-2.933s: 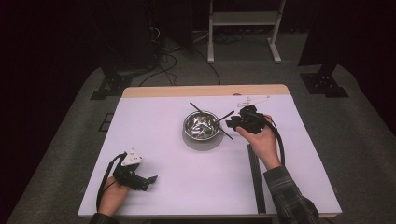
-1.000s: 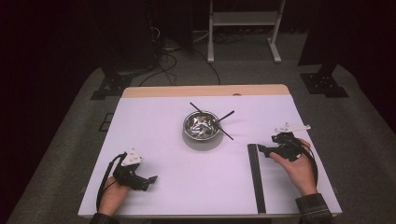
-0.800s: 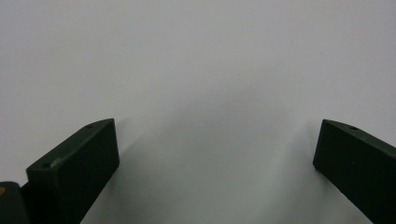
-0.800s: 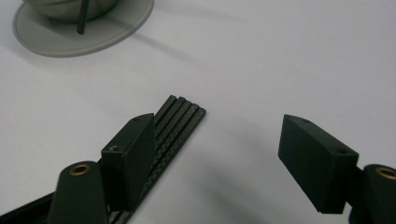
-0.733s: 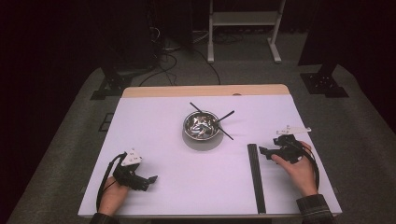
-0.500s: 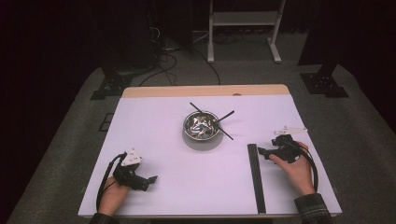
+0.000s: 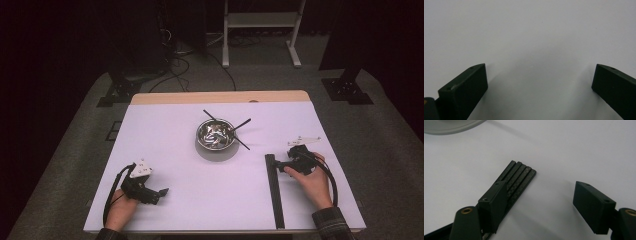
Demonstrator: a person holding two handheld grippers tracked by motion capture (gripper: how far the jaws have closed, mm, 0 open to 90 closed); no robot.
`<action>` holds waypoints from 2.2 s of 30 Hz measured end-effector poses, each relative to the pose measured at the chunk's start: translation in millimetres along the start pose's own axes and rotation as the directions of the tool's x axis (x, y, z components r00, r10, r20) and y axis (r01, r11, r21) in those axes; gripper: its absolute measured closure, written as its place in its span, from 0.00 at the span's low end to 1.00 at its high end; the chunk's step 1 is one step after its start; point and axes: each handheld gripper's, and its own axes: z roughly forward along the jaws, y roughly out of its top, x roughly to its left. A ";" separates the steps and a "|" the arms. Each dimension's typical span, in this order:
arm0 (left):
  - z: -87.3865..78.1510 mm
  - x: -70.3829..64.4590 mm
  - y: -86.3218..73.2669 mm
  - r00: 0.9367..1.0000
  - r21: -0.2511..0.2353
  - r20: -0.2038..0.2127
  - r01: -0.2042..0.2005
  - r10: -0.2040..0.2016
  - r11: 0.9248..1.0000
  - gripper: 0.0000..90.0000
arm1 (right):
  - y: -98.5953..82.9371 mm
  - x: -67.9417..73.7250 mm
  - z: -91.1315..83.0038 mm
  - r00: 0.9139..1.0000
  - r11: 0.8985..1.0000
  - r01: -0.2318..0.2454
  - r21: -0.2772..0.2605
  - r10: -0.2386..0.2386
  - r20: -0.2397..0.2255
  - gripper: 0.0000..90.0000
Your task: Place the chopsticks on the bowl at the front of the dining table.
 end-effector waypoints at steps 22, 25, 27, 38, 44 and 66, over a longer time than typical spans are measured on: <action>0.0 -0.1 0.0 1.000 0.000 0.000 0.000 0.000 1.000 0.00 | -3.5 -6.1 -1.8 1.000 1.000 -0.002 0.016 0.001 0.031 0.29; -0.1 0.0 0.0 1.000 0.001 0.000 -0.002 0.002 1.000 0.00 | -4.3 -7.5 -1.9 0.999 1.000 -0.005 0.015 0.004 0.036 0.30; -0.1 0.0 0.0 1.000 0.001 0.000 -0.002 0.002 1.000 0.00 | -4.1 -7.1 -1.9 0.999 1.000 0.000 0.017 -0.001 0.039 0.30; -0.1 0.0 0.0 1.000 0.001 0.000 -0.002 0.002 1.000 0.00 | -4.8 -1.9 -19.4 1.000 1.000 -0.012 -0.022 0.013 0.019 0.30; -0.1 0.0 0.0 1.000 0.001 -0.001 -0.002 0.002 1.000 0.00 | -8.3 1.8 -28.9 1.000 0.999 -0.016 -0.043 0.016 0.013 0.30; -0.1 0.0 0.0 1.000 0.001 -0.001 -0.002 0.002 1.000 0.00 | -37.6 23.0 -56.4 1.000 0.999 0.010 -0.049 -0.011 -0.027 0.30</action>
